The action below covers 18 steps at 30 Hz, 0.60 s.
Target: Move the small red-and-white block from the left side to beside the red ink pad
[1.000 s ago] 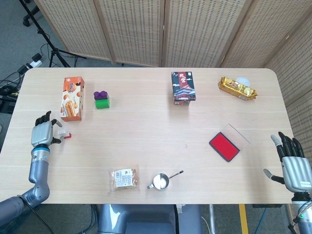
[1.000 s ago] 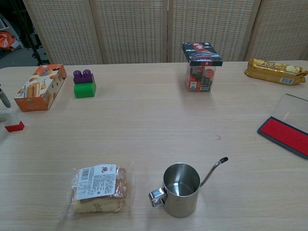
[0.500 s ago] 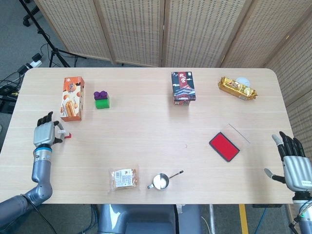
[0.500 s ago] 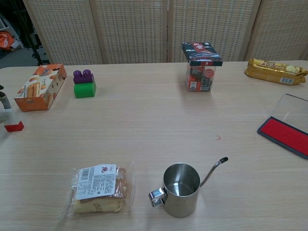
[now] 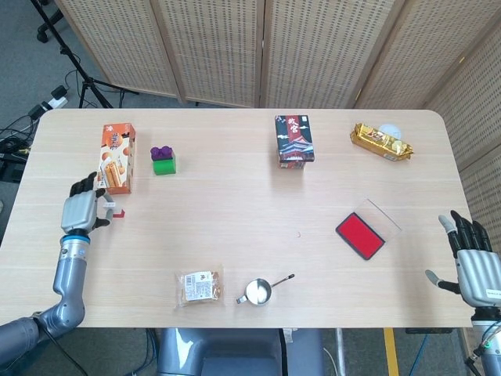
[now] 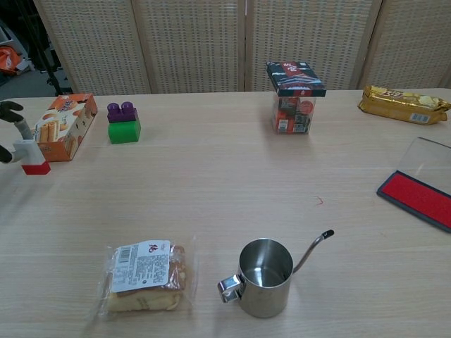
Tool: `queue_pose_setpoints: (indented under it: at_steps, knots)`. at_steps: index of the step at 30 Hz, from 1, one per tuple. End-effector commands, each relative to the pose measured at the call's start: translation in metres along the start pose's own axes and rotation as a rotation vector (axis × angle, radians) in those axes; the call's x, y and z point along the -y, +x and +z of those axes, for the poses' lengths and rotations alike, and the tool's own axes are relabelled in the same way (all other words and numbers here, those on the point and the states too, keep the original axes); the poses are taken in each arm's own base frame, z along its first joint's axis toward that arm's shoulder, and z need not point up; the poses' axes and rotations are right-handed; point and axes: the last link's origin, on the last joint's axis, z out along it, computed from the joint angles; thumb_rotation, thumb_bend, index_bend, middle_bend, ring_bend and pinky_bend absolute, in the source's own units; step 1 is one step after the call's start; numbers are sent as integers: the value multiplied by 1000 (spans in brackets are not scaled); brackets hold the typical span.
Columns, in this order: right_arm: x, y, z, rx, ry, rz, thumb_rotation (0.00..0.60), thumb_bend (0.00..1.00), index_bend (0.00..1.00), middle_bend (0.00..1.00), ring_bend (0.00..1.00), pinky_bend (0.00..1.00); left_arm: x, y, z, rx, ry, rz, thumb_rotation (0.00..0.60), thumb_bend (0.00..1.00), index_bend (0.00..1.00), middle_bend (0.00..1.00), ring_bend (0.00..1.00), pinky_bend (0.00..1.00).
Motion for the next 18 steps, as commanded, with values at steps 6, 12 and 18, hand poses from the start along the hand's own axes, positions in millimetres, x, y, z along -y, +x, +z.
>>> queue_pose_setpoints:
  at_steps: [6, 12, 18]
  knots:
    - [-1, 1, 2, -2, -7, 19, 600, 0, 0, 0, 0, 0, -115, 23, -14, -60, -363, 66, 600, 457, 564, 0, 0, 0]
    - [-6, 4, 5, -2, -29, 42, 600, 0, 0, 0, 0, 0, -204, -9, -15, -4, -530, 69, 600, 455, 571, 0, 0, 0]
    - [-10, 3, 8, 7, -42, 53, 600, 0, 0, 0, 0, 0, -244, -44, -13, 55, -555, 86, 600, 451, 571, 0, 0, 0]
